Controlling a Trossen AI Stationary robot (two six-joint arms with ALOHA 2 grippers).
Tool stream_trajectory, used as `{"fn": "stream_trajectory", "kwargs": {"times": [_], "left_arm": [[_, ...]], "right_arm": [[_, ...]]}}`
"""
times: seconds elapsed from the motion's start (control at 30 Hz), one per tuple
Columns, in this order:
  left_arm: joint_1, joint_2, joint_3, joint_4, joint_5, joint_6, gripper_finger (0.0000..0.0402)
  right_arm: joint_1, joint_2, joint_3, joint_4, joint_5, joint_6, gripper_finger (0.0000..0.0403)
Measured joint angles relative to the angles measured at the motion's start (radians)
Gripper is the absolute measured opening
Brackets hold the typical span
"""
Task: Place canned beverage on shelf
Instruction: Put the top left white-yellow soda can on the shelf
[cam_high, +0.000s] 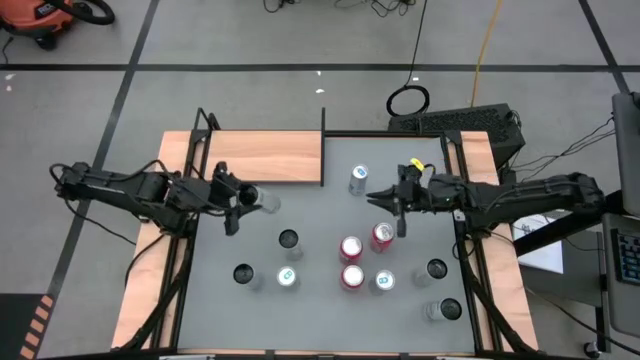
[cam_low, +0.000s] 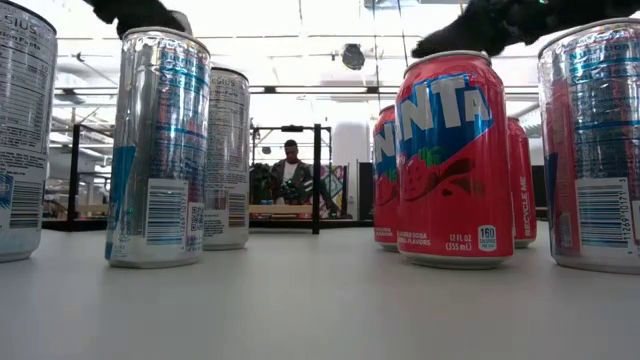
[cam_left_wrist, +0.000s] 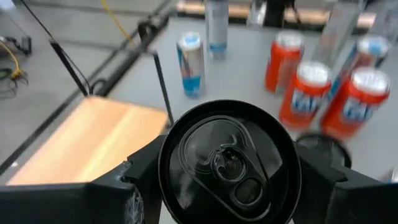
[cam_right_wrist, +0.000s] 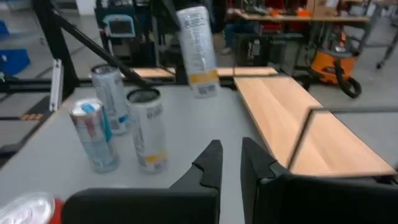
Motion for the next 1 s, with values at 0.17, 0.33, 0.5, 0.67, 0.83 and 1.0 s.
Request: {"fn": "stream_trajectory", "kwargs": {"times": [0.17, 0.33, 0.5, 0.67, 0.83, 1.0], "left_arm": [[0.001, 0.000, 0.003, 0.176, -0.024, 0.055, 0.0238], [0.002, 0.000, 0.004, 0.315, -0.024, 0.077, 0.0238], [0.002, 0.008, 0.004, 0.372, -0.024, 0.069, 0.0238], [0.002, 0.052, 0.004, 0.433, -0.024, 0.068, 0.0238], [0.002, 0.111, 0.004, 0.503, -0.024, 0.070, 0.0238], [0.002, 0.153, 0.004, 0.564, -0.023, 0.070, 0.0238]], "right_arm": [[0.037, 0.131, 0.040, 0.034, 0.155, -0.039, 0.0000], [0.047, 0.255, 0.106, 0.080, 0.193, -0.078, 0.0002], [0.055, 0.355, 0.150, 0.200, 0.194, -0.147, 0.0043], [0.067, 0.440, 0.193, 0.300, 0.196, -0.214, 0.0123], [0.074, 0.524, 0.266, 0.316, 0.198, -0.261, 0.0213], [0.074, 0.593, 0.319, 0.315, 0.210, -0.268, 0.0295]]}}
